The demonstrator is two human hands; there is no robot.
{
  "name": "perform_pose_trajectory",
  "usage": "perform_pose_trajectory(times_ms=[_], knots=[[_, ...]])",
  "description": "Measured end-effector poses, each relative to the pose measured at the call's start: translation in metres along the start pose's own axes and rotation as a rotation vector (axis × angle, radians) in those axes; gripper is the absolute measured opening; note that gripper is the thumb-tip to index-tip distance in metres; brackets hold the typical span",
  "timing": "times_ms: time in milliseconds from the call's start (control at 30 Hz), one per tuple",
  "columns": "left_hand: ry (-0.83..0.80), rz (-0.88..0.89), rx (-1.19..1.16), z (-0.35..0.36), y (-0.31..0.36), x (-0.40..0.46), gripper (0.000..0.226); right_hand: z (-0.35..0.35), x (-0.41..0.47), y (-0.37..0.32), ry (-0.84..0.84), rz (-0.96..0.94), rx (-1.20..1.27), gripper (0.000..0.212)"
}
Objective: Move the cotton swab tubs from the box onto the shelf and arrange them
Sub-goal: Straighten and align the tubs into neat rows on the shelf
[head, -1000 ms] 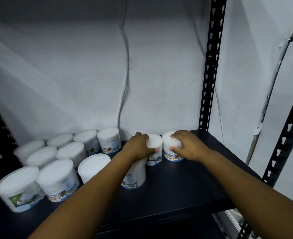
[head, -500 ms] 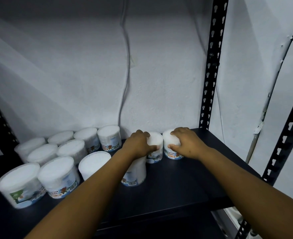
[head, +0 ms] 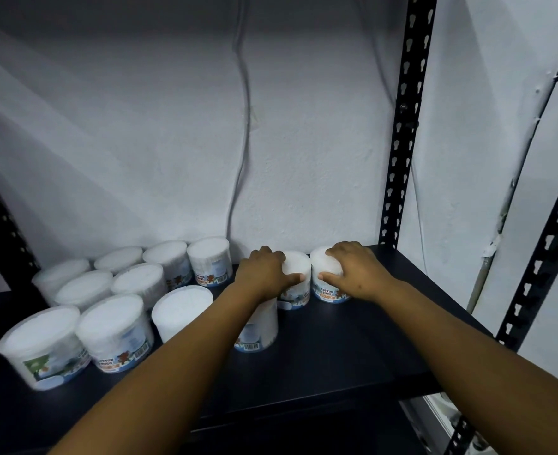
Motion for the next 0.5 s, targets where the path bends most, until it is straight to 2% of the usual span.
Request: perform_pose_trajectory(times_ms=[200, 367, 500], knots=[[-0.042, 0.037, -0.096, 0.0025, -0.0010, -0.0017, 0.060, -0.0013, -0.0016, 0.0040, -0.041, -0.003, 0.092, 0.058], [0.019, 0.014, 0.006, 0.0000, 0.0002, -0.0029, 0.063, -0.0004, 0.0002, 0.0055, -0.018, -0.016, 0.016, 0.062], [-0.021, 0.031, -0.039, 0.0035, -0.0006, -0.0006, 0.057, -0.0001, 0.0002, 0.0050, -0.033, -0.027, 0.043, 0.057]])
Point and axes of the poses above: each hand's wrist, its own x-axis towards the middle knuckle, its own z-axis out of the palm, y = z × x, the point moved 8 cm from there along x, towards the middle knuckle, and after that the axes turned 1 degree about z, right-handed, at the moved point
